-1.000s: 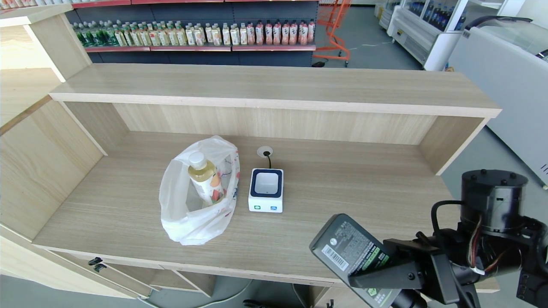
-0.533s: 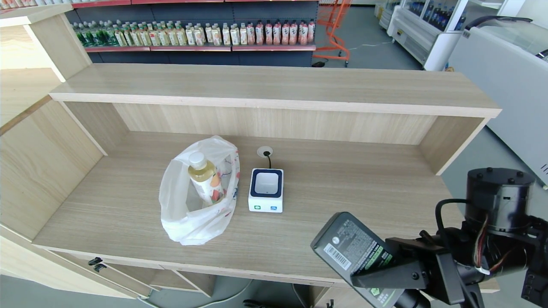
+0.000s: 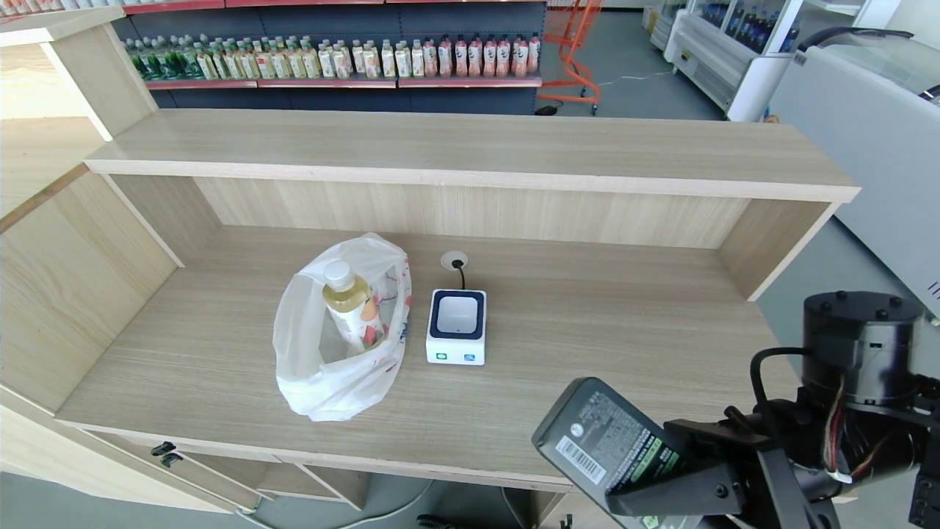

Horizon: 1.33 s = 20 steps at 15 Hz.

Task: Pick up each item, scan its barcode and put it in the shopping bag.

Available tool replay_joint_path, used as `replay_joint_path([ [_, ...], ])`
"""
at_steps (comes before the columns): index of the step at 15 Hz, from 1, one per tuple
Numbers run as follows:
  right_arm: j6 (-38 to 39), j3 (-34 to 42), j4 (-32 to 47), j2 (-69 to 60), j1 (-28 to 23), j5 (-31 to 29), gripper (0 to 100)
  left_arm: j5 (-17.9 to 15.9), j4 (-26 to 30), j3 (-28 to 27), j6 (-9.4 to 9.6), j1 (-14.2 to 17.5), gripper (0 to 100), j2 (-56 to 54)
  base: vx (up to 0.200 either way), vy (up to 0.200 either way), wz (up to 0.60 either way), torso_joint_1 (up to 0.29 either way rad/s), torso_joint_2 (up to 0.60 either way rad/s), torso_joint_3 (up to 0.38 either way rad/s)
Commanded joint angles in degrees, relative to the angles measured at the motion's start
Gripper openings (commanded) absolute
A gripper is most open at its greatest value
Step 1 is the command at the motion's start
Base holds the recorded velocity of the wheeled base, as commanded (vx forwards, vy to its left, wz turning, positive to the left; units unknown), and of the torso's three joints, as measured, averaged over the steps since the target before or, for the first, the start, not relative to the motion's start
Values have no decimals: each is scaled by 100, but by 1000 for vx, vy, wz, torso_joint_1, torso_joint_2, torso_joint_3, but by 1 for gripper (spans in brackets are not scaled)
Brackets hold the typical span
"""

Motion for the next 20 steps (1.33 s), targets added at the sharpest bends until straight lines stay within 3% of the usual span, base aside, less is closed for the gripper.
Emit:
replay_joint_path([
  [1,150,-53,191,-164,-2,2,0,3,0,0,2,0,100,0,0,0,0,0,0,0],
  [7,1143,-228,296,-296,-64,300,0,3,0,0,2,0,100,0,0,0,0,0,0,0],
  [8,2672,-378,296,-744,-240,248,0,3,0,0,2,0,100,0,0,0,0,0,0,0],
  [10,4659,-360,296,-1298,-1330,-201,0,3,0,0,2,0,100,0,0,0,0,0,0,0],
  [12,5845,-246,323,-1544,-2534,-429,0,3,0,0,2,0,100,0,0,0,0,0,0,0],
  [13,5845,-246,323,-1544,-2534,-429,0,3,0,0,2,0,100,0,0,0,0,0,0,0],
  [14,6531,-149,595,-1605,-3272,-201,0,3,0,0,2,0,100,0,0,0,0,0,0,0],
  [16,8148,-176,1149,-1764,-3465,-192,0,3,0,0,2,0,100,0,0,0,0,0,0,0],
  [17,9633,-211,1158,-1790,-3518,-209,0,3,0,0,2,0,100,9,0,0,0,0,0,0],
  [18,10644,-255,1158,-1781,-3518,-218,0,3,0,0,2,0,100,0,0,0,0,0,0,0],
  [19,12270,-413,1158,-1737,-3527,-543,0,12,0,0,2,0,100,9,0,0,0,0,0,0],
  [20,12991,-457,1175,-1702,-3500,-965,0,3,0,0,2,0,100,9,0,0,0,0,0,0],
])
